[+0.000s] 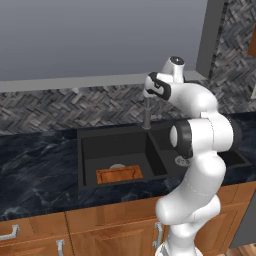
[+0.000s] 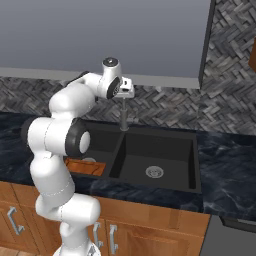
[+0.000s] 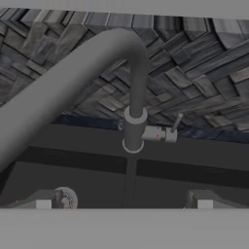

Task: Turn on the sink faucet with hot water and rinse the cutting board for ten seconds, then turn off the faucet. Push the cutting board to reach the water if necessary.

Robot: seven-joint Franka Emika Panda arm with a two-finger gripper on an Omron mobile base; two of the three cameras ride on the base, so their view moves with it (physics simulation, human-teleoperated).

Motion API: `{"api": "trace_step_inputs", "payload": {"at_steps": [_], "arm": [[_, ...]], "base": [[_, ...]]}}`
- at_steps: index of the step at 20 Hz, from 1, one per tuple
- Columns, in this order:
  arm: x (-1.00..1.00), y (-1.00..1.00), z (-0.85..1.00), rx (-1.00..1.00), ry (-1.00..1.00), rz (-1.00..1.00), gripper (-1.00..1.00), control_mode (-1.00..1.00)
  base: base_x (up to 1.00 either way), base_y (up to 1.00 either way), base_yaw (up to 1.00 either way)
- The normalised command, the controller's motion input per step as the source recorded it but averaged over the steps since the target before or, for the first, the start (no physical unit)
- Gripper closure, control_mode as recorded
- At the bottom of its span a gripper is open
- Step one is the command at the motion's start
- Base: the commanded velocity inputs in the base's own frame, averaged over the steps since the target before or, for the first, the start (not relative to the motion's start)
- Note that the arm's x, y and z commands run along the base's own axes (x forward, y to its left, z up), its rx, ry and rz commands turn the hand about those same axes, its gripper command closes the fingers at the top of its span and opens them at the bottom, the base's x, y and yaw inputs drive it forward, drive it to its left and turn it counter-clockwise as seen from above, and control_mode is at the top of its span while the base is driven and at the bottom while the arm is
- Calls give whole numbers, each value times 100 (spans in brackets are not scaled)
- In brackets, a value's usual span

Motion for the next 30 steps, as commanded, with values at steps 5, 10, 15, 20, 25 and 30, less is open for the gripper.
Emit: {"api": "trace_step_inputs", "payload": {"at_steps": [5, 10, 15, 20, 25, 30], "arm": [[27, 0, -2, 0, 0, 0, -100, -100], [23, 0, -18, 0, 0, 0, -100, -100], [20, 0, -26, 0, 0, 0, -100, -100], [15, 0, -24, 0, -1, 0, -100, -100], [0, 0, -1, 0, -2, 0, -100, -100], [0, 9, 0, 0, 0, 0, -100, -100]], "base": [[0, 0, 0], [0, 0, 0], [0, 0, 0], [0, 0, 0], [0, 0, 0], [0, 0, 0]]}}
